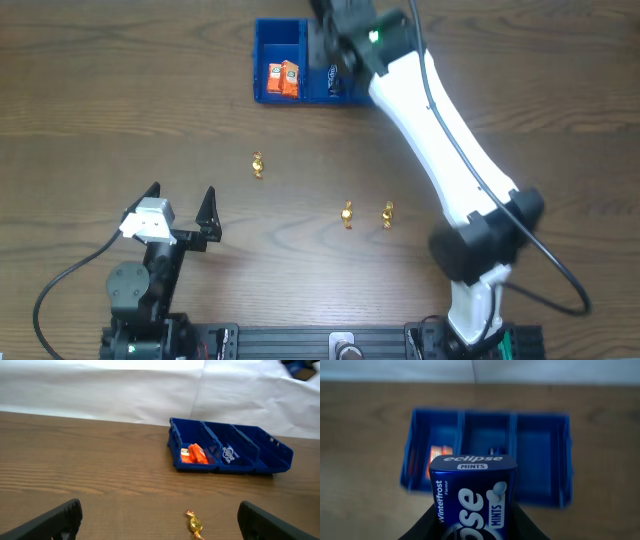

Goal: Sort Candies Into Trays

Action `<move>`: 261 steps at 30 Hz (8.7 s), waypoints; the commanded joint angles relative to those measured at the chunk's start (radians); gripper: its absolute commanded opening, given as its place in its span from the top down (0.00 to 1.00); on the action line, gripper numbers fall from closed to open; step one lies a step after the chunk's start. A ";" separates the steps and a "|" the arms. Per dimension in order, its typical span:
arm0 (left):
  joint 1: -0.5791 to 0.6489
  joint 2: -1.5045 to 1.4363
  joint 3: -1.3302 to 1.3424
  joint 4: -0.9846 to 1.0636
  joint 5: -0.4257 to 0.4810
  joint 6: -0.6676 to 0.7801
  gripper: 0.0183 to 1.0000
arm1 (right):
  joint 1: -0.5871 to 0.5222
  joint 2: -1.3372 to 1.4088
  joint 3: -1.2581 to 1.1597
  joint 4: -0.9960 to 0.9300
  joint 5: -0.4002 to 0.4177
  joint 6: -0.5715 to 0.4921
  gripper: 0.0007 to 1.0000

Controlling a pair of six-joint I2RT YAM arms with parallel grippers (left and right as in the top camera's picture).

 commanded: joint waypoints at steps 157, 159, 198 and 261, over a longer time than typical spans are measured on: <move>0.005 -0.005 -0.020 -0.031 0.021 0.011 0.00 | 0.159 -0.265 -1.204 0.296 -0.230 0.384 0.44; 0.005 -0.005 -0.020 -0.031 0.021 0.011 0.00 | 0.159 -0.261 -1.204 0.306 -0.228 0.384 0.45; 0.005 -0.005 -0.020 -0.031 0.021 0.011 0.00 | -0.193 -0.092 -0.243 0.140 0.038 -0.101 0.82; 0.005 -0.005 -0.020 -0.031 0.021 0.011 0.00 | -0.063 -0.391 -1.407 0.334 -0.257 0.131 0.81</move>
